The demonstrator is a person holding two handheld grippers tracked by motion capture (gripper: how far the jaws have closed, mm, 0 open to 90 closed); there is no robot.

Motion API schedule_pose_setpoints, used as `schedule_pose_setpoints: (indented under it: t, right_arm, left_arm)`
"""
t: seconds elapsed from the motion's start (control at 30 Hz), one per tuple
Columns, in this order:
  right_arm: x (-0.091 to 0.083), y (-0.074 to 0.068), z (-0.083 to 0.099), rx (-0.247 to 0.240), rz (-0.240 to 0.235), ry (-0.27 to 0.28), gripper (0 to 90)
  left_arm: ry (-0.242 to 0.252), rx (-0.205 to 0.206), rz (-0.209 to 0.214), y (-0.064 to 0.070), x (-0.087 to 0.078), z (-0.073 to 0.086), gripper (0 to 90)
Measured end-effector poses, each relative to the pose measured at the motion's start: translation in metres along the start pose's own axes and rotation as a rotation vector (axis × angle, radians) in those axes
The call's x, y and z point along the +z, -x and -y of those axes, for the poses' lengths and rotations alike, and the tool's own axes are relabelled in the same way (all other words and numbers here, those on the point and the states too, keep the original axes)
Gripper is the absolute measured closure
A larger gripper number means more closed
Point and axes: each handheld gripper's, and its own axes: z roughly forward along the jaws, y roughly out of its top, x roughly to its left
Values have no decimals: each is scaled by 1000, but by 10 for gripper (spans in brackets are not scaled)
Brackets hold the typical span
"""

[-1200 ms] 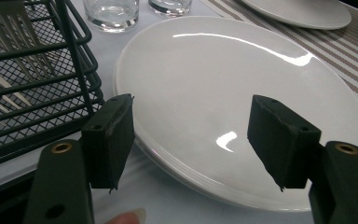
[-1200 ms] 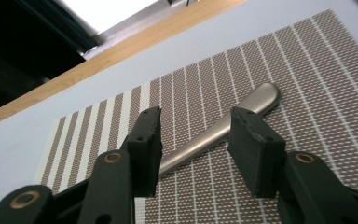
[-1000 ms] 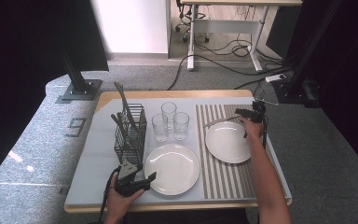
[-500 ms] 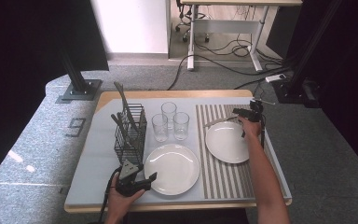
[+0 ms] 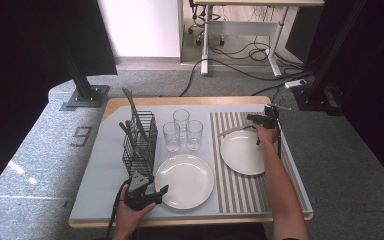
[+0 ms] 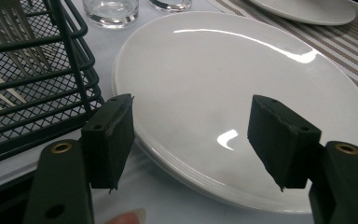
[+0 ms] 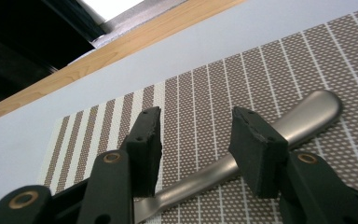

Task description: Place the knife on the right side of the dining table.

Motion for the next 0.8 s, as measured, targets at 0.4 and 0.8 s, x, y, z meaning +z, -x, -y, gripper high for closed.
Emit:
schedule_pose_setpoints:
  t: [0.4, 0.8]
  right_arm:
    - [11, -7, 0, -13, 26, -21, 532]
    - [4, -1, -1, 16, 34, -47, 534]
  left_arm:
    - [4, 0, -4, 0, -2, -1, 318]
    - [10, -1, -5, 0, -4, -1, 318]
